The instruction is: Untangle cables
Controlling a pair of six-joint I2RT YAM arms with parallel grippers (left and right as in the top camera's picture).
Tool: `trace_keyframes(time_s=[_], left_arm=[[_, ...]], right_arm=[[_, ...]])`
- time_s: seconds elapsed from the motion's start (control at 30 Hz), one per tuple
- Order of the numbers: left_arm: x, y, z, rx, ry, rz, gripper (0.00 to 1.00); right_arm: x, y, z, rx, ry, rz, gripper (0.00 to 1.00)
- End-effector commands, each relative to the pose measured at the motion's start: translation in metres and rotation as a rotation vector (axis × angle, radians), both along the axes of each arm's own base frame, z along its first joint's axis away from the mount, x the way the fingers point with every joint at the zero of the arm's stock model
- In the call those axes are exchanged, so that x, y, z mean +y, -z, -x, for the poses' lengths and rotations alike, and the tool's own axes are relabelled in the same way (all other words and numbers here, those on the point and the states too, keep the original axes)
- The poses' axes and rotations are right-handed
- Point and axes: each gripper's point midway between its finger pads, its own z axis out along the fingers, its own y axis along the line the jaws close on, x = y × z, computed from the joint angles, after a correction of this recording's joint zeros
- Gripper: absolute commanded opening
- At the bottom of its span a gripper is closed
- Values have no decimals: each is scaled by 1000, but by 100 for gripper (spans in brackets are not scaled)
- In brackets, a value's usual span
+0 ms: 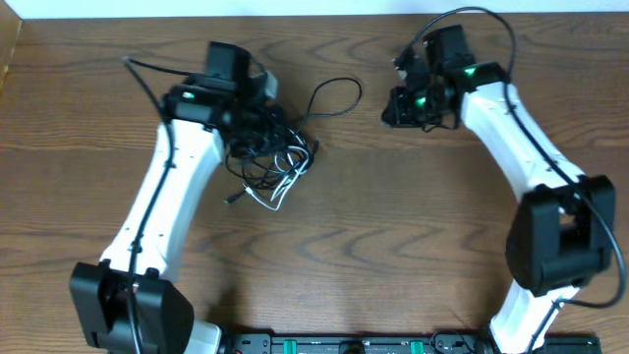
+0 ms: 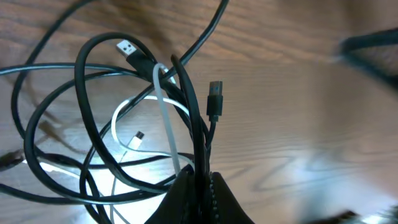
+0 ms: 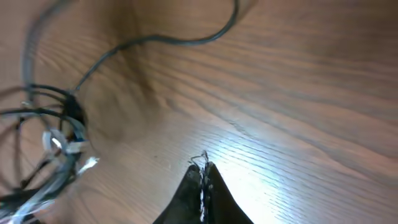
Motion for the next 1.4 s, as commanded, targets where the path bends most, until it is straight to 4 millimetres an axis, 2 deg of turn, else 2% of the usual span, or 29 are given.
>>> trace_keyframes(time_s=[0.0,0.1,0.23,0.33,0.57,0.73,0.87,0.93,1.17,1.37], left_arm=[[-4,24,4,-33,43,-147,7],[-12,39,5,-78,71,-242,9],[-11,48,5,-128,82,-354,45],[-9,46,2,-163,96,-414,56],[-4,25,-3,-200,108,-411,56],[-22,27,9,-142,156,-276,57],[-39,40,18,-88,232,-194,57],[-41,51,21,-51,246,-192,57],[-36,85,26,45,282,-240,56],[-22,101,20,59,263,-341,55]], right_arm=[[-24,-54,-3,-121,41,-10,3],[-39,-70,0,-149,62,-7,7],[-52,-78,5,-147,86,-3,18],[-56,-76,8,-130,94,0,24],[-56,-75,10,-120,94,4,41],[-65,-70,8,-123,121,57,51],[-68,-69,7,-121,129,76,53],[-70,-68,7,-122,133,84,54],[-70,-67,8,-128,118,93,54],[-69,-67,8,-130,109,96,56]])
